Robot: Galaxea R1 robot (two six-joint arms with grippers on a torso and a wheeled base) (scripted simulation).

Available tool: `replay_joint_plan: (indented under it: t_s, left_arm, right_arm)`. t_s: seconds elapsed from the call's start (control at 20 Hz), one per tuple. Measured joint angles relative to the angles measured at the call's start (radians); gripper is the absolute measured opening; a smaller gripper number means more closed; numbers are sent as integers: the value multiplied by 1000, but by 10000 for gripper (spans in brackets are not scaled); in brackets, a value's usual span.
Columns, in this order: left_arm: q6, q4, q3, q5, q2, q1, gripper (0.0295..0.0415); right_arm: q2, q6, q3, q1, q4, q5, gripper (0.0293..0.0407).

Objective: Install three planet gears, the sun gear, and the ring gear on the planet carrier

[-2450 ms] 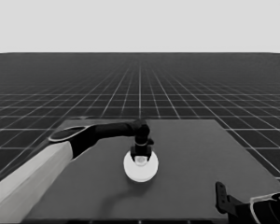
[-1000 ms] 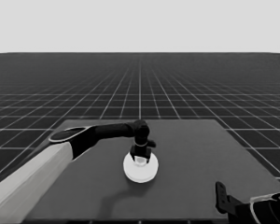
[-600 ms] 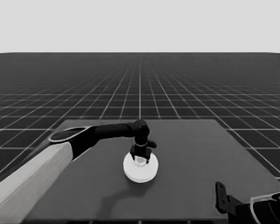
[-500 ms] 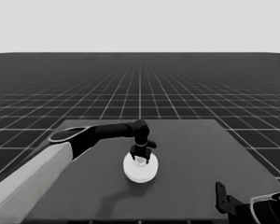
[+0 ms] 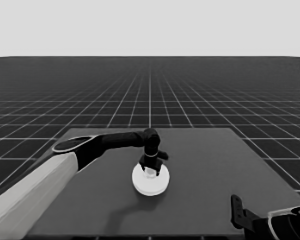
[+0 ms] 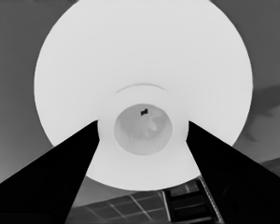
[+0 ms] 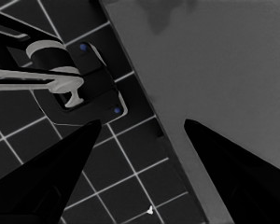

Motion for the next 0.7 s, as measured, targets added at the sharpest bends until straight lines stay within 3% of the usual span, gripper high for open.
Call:
replay_joint_plan:
  t_s: [0.6,0.65,0.7]
  left_arm:
    - [105,0,0,-1,0,1,348]
    - [110,0,0,-1,1,2,371]
    - [113,0,0,-1,1,2,378]
  right_arm:
    - [0,0,0,0,0,0,385]
    - [0,0,0,0,0,0,385]
    - [0,0,0,0,0,0,385]
